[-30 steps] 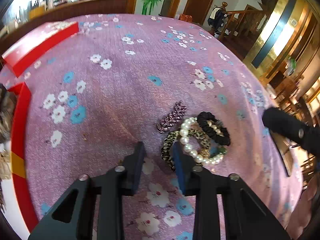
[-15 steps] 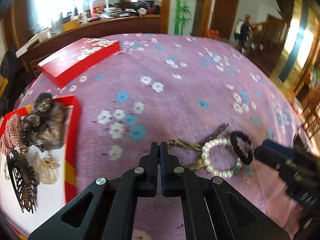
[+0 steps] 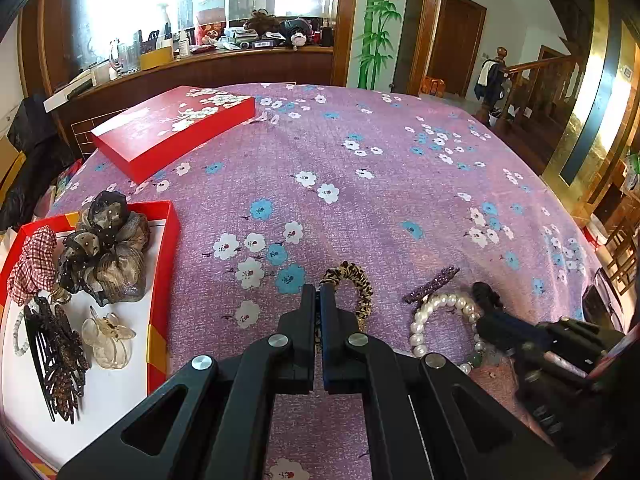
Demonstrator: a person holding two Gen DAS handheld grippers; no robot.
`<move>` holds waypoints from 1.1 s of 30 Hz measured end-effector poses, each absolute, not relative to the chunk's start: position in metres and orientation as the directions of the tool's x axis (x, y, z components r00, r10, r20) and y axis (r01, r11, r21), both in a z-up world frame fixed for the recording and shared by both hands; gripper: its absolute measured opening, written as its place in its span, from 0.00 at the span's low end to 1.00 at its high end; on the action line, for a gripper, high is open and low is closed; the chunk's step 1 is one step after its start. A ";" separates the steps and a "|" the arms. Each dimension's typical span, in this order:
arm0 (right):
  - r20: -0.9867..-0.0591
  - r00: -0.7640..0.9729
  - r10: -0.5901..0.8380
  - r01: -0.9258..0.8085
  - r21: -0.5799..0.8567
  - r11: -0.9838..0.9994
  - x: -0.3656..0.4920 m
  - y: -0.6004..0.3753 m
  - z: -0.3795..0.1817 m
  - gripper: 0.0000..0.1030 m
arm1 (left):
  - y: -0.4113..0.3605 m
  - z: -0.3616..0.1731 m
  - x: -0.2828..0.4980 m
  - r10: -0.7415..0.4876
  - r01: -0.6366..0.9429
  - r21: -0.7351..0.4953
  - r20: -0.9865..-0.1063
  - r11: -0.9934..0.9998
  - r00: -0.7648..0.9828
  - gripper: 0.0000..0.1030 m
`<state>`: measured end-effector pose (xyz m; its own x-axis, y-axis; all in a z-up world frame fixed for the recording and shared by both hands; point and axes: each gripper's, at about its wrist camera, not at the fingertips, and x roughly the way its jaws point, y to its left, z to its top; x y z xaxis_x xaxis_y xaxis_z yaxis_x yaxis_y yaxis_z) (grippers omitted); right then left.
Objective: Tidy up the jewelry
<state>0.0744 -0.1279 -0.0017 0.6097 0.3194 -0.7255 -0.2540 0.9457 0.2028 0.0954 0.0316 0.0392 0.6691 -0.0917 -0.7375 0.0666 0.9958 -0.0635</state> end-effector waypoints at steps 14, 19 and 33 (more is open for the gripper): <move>-0.584 0.724 0.367 -0.213 0.316 0.924 0.061 -0.151 0.029 0.10 | 0.016 0.058 0.073 -0.147 0.127 -0.078 -0.646 0.989 0.749 0.02; -0.585 0.719 0.375 -0.234 0.305 0.923 0.058 -0.145 0.030 0.10 | 0.013 0.060 0.069 -0.148 0.135 -0.069 -0.636 0.988 0.757 0.02; -0.589 0.708 0.390 -0.250 0.307 0.918 0.062 -0.142 0.027 0.10 | 0.018 0.054 0.075 -0.151 0.113 -0.100 -0.652 0.989 0.743 0.02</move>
